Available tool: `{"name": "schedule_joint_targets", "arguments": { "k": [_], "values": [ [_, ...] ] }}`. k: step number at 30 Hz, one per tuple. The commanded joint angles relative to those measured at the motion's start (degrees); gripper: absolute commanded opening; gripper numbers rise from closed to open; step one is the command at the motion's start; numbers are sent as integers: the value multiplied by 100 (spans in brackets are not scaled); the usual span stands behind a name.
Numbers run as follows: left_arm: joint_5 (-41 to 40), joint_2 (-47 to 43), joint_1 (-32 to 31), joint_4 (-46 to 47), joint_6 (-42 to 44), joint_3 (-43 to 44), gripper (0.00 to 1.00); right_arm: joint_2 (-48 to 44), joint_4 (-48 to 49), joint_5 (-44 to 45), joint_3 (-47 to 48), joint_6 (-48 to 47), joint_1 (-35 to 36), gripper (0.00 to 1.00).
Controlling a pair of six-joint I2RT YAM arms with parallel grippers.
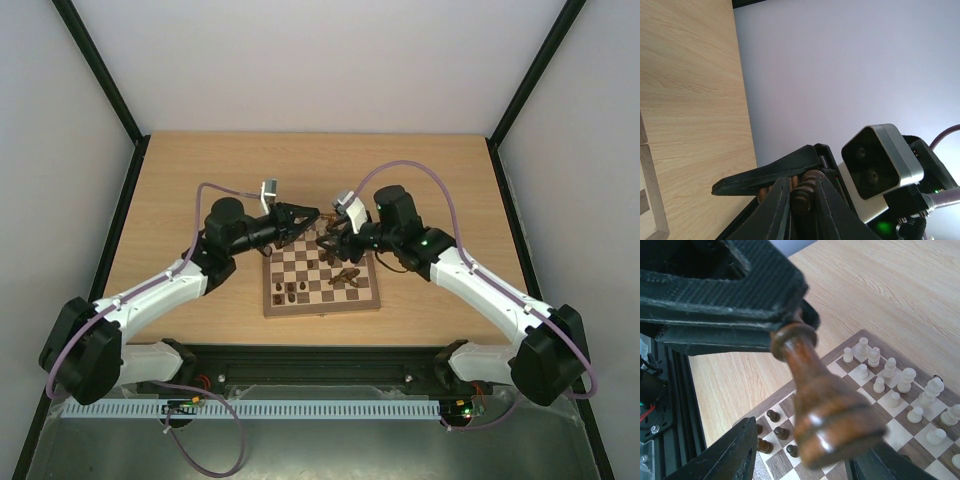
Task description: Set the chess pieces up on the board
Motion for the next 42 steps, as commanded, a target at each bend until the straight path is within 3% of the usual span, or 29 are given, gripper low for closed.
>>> {"name": "schedule_joint_targets", "arguments": {
  "k": [1,7,19,36,42],
  "values": [
    [51,-202,100,358,-273,-113,4,-36,55,-28,129,344,-165,46],
    [49,-194,144,382,-309,-172,4,-120,142,-412,129,492,-406,38],
    [99,-102,144,551,-426,-234,4,12,305,-1029,227,451,-411,35],
    [116,-90,173,549,-412,-269,4,-32,405,-817,40,464,-463,9],
    [69,-181,352,-443,473,171,3,-129,212,-677,-505,180,-472,7]
  ]
}}
